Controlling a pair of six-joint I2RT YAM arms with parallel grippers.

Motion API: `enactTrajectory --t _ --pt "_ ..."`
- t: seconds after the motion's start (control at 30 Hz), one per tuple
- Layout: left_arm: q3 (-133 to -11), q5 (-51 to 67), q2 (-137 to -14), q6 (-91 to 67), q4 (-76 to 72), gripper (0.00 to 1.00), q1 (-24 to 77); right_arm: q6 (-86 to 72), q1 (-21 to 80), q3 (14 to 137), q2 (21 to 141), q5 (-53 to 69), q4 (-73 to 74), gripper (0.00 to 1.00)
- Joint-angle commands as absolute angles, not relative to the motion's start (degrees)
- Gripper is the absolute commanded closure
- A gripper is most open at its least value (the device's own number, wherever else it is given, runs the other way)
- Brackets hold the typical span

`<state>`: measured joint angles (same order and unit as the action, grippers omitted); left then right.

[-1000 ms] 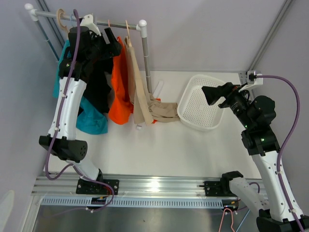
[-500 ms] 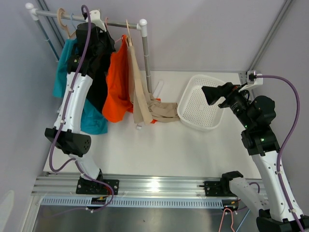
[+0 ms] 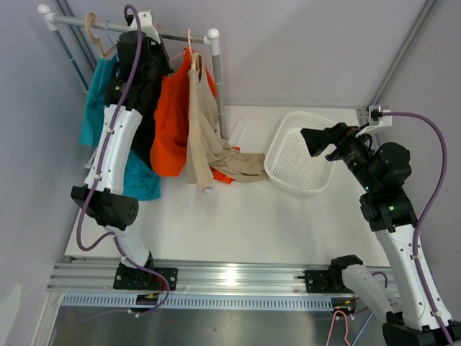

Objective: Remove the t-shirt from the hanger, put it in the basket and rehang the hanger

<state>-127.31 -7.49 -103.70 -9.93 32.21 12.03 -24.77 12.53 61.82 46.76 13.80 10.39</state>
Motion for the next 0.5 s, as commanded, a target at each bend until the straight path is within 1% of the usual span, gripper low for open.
enactTrajectory --t 0.0,0.03,0.13,0.17,0.2,0.23,0.27,0.3,0.37,0.4,0.47 --pt "-127.3 -12.0 -96.3 -8.4 25.9 0.99 13.3 -24.3 12.5 62.0 47.0 14.1 8.2 0.01" --pt "-126.5 -13.1 -94.8 -7.9 25.3 0.99 13.6 -24.3 12.5 62.0 47.1 14.2 8.2 0.01" --pt "-121.7 -23.3 -89.6 -3.4 21.5 0.99 17.4 -24.3 12.5 62.1 47.3 15.4 7.9 0.0" --pt "-119.5 -28.4 -88.3 -1.9 20.1 0.99 18.4 -24.3 12.5 62.1 47.5 15.6 7.9 0.0" --pt "-118.1 -31.0 -85.9 0.6 16.8 0.99 20.7 -24.2 12.5 62.1 47.6 16.3 8.1 0.01" --pt "-113.3 -33.1 -84.6 2.5 14.8 0.99 21.7 -24.1 12.5 62.4 48.2 16.6 8.2 0.01" --pt "-111.5 -35.7 -83.2 3.8 12.6 0.99 22.7 -23.8 12.6 62.6 48.5 17.1 8.3 0.01" --pt "-109.3 -36.6 -80.0 5.4 10.4 0.99 24.1 -23.7 12.6 62.9 49.0 18.6 9.0 0.01" --pt "-103.6 -37.9 -77.4 5.7 6.1 0.99 25.0 -22.1 12.8 64.6 51.6 22.0 9.7 0.01" --pt "-103.1 -40.5 -76.1 5.0 5.9 0.99 25.7 -20.7 14.7 65.6 53.0 25.9 11.4 0.0" --pt "-106.4 -44.8 -76.5 4.2 9.6 0.99 26.3 -15.7 17.9 69.2 57.7 28.6 13.9 0.0"
